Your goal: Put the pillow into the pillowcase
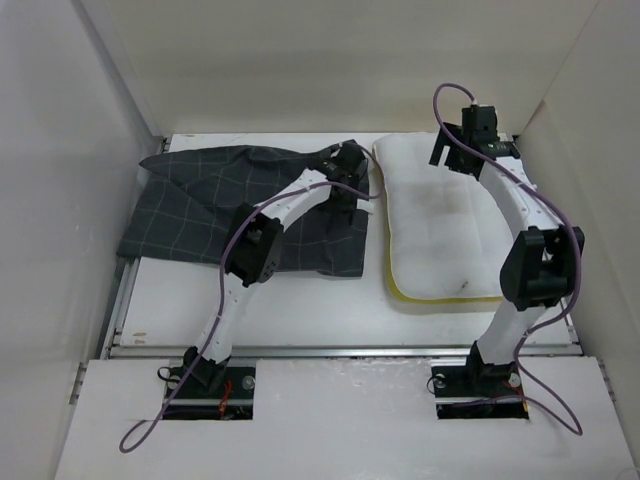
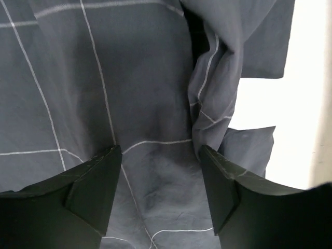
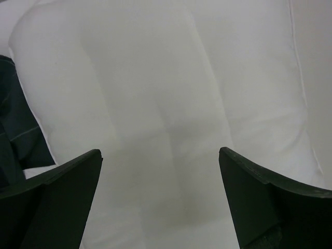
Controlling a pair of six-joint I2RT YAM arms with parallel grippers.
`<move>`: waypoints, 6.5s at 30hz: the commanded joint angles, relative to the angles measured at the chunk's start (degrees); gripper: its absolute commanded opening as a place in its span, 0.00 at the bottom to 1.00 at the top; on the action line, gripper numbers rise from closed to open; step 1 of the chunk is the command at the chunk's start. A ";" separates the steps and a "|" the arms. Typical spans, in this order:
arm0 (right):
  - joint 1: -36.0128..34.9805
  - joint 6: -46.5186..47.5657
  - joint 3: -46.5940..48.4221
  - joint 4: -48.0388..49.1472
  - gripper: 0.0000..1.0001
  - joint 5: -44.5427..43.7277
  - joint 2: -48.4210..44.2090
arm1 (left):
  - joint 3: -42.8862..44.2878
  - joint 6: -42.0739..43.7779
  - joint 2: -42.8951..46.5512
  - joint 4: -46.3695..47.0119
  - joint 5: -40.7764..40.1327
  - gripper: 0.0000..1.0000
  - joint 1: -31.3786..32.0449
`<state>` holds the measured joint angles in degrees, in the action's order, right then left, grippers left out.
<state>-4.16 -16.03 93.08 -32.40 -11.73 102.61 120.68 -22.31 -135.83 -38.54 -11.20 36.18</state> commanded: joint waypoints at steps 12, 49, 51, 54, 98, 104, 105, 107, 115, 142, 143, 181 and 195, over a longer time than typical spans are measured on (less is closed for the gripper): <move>-0.06 2.41 7.03 1.55 1.00 -1.89 8.39 | -5.72 1.04 2.94 1.11 3.83 0.57 1.61; -1.29 -2.59 -28.83 9.65 0.00 0.24 -22.11 | -37.88 -8.18 25.79 0.58 3.12 0.02 4.23; -1.29 -3.38 -28.21 8.33 0.00 -0.31 -20.44 | -39.20 -8.72 27.28 0.58 2.59 0.02 6.51; -1.29 -3.39 -27.60 8.32 0.00 0.04 -18.94 | -39.21 -9.25 29.56 -0.65 2.59 0.20 8.72; -24.58 -13.94 -12.57 23.28 0.00 22.01 13.23 | -36.13 -2.39 29.48 1.27 1.88 0.28 -1.12; -24.58 -12.27 -16.52 21.86 0.00 15.35 7.70 | -37.18 -1.86 29.48 2.42 4.08 0.00 -1.12; -24.58 -12.27 -17.40 21.33 0.00 14.55 7.09 | -37.19 -1.86 29.48 3.12 4.78 0.00 -1.12; -24.58 -11.74 -18.19 20.63 0.00 13.23 5.42 | -37.19 -1.86 30.00 3.65 5.40 0.00 -1.12; -25.10 -11.13 -21.01 20.01 0.00 11.82 3.65 | -37.71 1.73 31.68 5.76 8.56 0.61 0.64; -25.10 -9.45 -23.91 18.00 0.00 7.69 1.10 | -26.12 -2.48 27.89 0.23 -5.05 0.00 0.72; -25.10 -9.46 -22.60 17.47 0.00 6.03 1.71 | -25.59 -2.48 29.21 -0.99 -5.58 0.00 0.73; -9.99 -3.12 -16.09 4.89 0.96 0.91 4.77 | -23.84 -2.57 37.84 -1.53 -3.48 0.04 3.72; -12.69 -1.19 -26.62 8.16 0.00 -2.06 -19.44 | -20.58 -0.99 34.49 -1.53 -1.10 0.04 2.66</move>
<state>-14.50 -18.50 68.25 -25.45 -15.51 94.08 97.17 -24.12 -101.47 -40.53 -13.28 39.40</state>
